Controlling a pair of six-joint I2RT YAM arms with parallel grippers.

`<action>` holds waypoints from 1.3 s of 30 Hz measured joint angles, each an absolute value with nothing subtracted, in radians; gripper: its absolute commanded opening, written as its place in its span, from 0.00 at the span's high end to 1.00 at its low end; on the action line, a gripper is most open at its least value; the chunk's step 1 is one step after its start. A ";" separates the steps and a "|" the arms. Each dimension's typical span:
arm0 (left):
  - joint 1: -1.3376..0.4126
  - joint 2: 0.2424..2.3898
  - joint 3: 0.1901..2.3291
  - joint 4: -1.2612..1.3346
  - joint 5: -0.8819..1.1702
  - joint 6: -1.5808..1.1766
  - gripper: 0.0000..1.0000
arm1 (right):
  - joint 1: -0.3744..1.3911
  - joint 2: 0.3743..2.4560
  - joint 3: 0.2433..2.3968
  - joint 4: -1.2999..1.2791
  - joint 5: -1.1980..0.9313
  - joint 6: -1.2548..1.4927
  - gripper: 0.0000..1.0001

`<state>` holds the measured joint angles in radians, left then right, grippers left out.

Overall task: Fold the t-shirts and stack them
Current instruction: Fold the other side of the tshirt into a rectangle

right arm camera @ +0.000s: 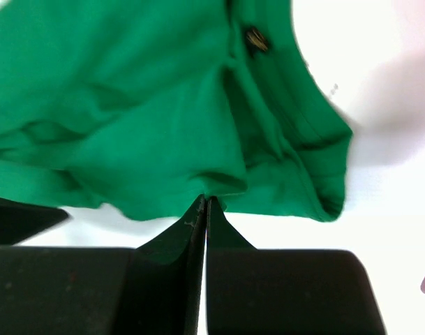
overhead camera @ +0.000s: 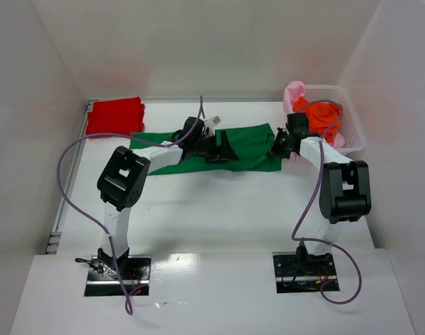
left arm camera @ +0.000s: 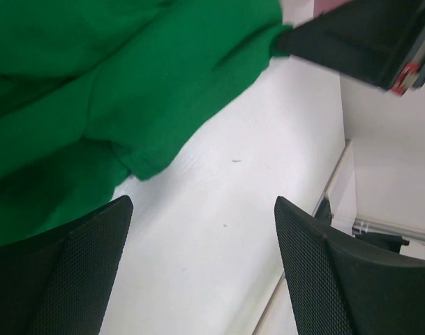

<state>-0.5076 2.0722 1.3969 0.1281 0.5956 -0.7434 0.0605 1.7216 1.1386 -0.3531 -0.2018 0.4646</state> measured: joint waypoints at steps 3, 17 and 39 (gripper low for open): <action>-0.508 2.059 1.372 0.136 0.610 -0.758 0.10 | 0.060 1.713 1.163 -0.352 -0.209 0.476 1.00; -0.599 2.061 1.286 0.254 0.514 -0.980 0.22 | 0.060 1.710 1.199 -0.351 -0.230 0.484 1.00; -0.635 2.084 1.236 0.353 0.334 -1.188 0.25 | 0.060 1.704 1.242 -0.350 -0.252 0.485 1.00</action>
<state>-0.6353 2.0845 1.2358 0.3534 0.3341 -1.1883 0.0605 1.7038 1.2425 -0.3495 -0.2516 0.4854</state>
